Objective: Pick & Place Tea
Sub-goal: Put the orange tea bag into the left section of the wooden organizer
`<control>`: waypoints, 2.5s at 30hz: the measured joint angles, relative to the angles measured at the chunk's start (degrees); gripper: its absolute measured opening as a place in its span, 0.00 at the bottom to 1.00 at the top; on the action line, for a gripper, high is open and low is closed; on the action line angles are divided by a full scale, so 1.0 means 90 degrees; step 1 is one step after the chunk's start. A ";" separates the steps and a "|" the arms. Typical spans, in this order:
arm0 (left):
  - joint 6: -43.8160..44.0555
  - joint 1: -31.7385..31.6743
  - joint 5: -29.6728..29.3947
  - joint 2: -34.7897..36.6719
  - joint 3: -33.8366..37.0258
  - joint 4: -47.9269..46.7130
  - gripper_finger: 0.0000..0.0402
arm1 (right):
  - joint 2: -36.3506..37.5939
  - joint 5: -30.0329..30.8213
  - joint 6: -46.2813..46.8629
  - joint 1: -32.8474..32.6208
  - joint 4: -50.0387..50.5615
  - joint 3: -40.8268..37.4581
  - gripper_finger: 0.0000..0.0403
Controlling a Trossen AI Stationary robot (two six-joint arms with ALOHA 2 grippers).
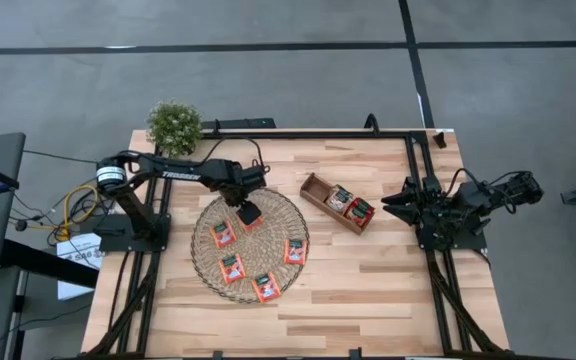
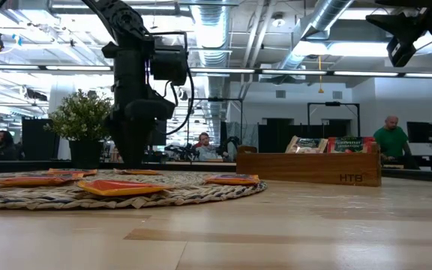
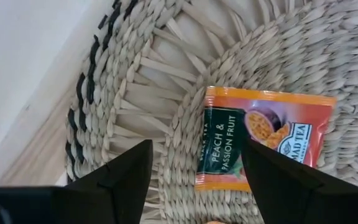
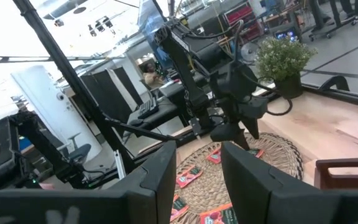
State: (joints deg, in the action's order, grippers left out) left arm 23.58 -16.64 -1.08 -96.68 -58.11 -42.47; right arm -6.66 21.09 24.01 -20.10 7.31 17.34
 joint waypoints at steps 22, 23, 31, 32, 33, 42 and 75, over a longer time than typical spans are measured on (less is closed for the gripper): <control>-0.0095 0.0321 -0.0308 -0.0637 -0.0027 0.0147 0.36 | 0.0000 0.0221 -0.0002 0.0000 0.0002 0.0000 0.29; -0.0095 0.0321 -0.0323 -0.0605 -0.0024 0.0161 0.34 | 0.0000 0.0222 -0.0002 0.0000 0.0002 0.0000 0.29; -0.0082 0.0321 -0.0453 -0.0571 -0.0024 0.0145 0.16 | 0.0000 0.0222 -0.0002 0.0000 0.0002 0.0000 0.29; -0.0056 0.0321 -0.0501 -0.0575 -0.0056 0.0087 0.15 | 0.0000 0.0222 -0.0002 0.0000 0.0002 0.0000 0.29; -0.0054 0.0321 -0.0592 -0.0591 -0.0124 -0.0031 0.13 | 0.0000 0.0222 -0.0002 0.0000 0.0002 0.0000 0.29; -0.0554 0.0318 -0.1364 -0.0615 -0.0982 -0.0673 0.04 | 0.0000 0.0220 -0.0002 0.0000 0.0001 0.0000 0.29; -0.4894 0.0800 -0.1527 -0.0597 -0.3558 0.0962 0.00 | 0.0000 0.0341 -0.0005 0.0000 0.0002 0.0000 0.29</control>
State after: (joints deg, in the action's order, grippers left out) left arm -20.47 -9.45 -14.82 -102.05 -90.13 -33.81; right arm -6.66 24.16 23.97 -20.10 7.33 17.34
